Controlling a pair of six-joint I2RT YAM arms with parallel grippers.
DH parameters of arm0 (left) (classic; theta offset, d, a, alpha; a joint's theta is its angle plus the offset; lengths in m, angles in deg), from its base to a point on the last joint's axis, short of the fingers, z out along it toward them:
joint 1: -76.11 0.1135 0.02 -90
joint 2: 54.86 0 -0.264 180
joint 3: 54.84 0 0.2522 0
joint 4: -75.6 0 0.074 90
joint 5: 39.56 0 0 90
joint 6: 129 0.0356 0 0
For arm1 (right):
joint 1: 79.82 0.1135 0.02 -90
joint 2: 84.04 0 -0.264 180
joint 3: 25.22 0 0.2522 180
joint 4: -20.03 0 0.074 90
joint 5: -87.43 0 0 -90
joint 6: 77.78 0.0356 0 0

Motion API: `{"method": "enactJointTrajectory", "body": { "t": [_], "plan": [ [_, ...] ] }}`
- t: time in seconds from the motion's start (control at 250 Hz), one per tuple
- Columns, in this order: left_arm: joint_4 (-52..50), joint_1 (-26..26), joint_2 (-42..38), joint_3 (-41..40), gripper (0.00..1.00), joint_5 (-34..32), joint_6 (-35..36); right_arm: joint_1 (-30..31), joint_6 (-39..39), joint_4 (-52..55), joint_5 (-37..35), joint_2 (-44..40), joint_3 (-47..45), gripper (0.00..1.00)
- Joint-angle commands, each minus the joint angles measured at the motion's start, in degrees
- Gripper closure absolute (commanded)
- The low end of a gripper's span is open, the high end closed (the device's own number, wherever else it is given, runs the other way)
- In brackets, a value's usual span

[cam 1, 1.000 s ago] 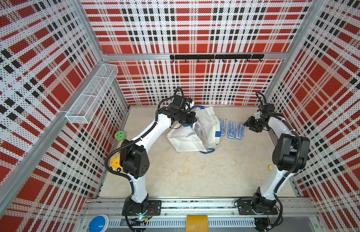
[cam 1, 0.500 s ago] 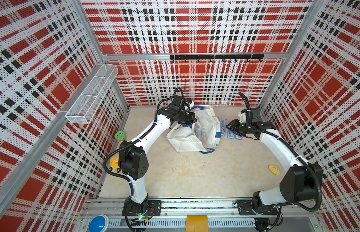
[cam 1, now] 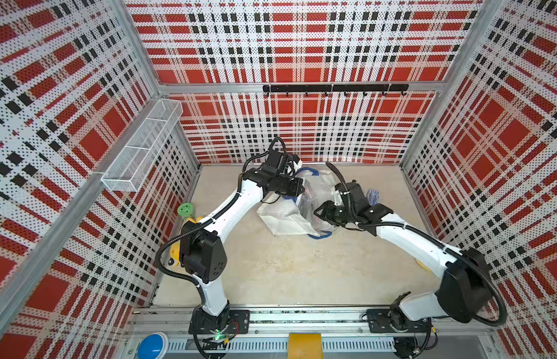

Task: Take out the compass set from the canvas bag
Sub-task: Pick up the compass set from the canvas bag.

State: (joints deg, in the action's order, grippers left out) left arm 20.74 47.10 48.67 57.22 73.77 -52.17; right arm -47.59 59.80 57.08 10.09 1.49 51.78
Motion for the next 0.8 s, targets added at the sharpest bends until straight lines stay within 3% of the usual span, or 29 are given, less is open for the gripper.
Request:
{"method": "enactJointTrajectory", "body": {
  "t": [0.0, 0.24, 0.796],
  "plan": [
    [0.11, -0.84, -2.88, -0.77, 1.0, 1.66, 1.29, -0.15, -0.47, -1.87, -6.1, 3.77, 1.74, 0.53],
    [0.06, -0.95, -3.42, -1.21, 1.0, 2.19, 1.48, -0.73, -4.3, -0.17, -8.89, 13.06, 6.11, 0.45],
    [0.23, -1.81, -2.89, -1.13, 1.0, 3.74, 0.3, -3.14, -7.73, 1.46, -6.12, 26.66, 14.48, 0.36]
  ]
}}
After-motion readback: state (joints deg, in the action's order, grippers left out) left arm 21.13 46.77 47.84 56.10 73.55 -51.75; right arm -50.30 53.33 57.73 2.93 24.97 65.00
